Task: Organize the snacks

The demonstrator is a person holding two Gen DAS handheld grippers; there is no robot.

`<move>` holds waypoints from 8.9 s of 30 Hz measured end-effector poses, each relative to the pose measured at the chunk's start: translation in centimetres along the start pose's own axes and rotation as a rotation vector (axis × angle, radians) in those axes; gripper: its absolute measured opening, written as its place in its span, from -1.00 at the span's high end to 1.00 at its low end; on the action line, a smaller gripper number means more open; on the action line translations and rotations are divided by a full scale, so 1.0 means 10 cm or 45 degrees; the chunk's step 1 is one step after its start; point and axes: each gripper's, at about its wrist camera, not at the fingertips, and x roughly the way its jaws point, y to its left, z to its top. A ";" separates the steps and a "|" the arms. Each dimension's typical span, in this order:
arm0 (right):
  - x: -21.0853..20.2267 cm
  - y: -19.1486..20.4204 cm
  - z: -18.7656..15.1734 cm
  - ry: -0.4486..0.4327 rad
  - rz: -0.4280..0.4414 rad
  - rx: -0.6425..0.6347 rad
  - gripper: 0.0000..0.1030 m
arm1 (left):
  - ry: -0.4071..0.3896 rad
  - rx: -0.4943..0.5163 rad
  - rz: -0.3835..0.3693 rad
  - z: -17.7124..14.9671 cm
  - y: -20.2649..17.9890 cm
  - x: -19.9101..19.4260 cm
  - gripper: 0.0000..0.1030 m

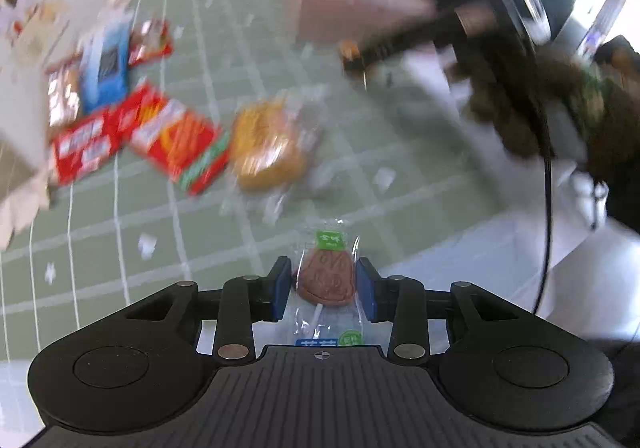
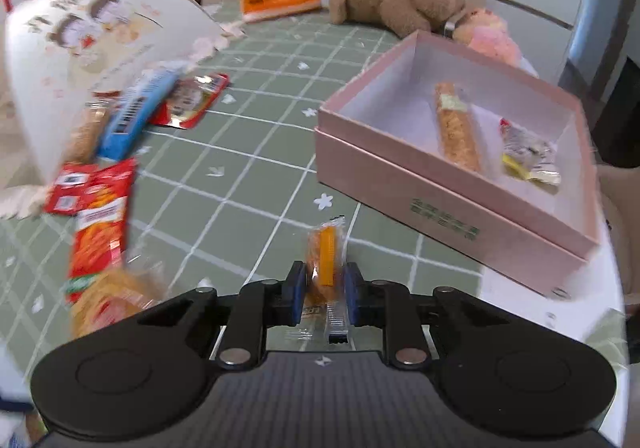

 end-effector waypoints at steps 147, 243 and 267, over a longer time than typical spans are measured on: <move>0.31 1.34 0.61 0.095 0.386 -0.383 -0.43 | -0.254 -0.873 0.242 -0.34 1.20 -0.13 0.22; -0.52 0.00 -0.67 0.070 0.025 -0.212 -0.59 | -0.207 -0.494 0.068 0.39 0.42 0.46 0.18; -0.48 0.22 -0.52 -0.007 0.143 -0.128 -0.59 | -0.113 -0.920 -0.038 0.32 1.02 0.55 0.18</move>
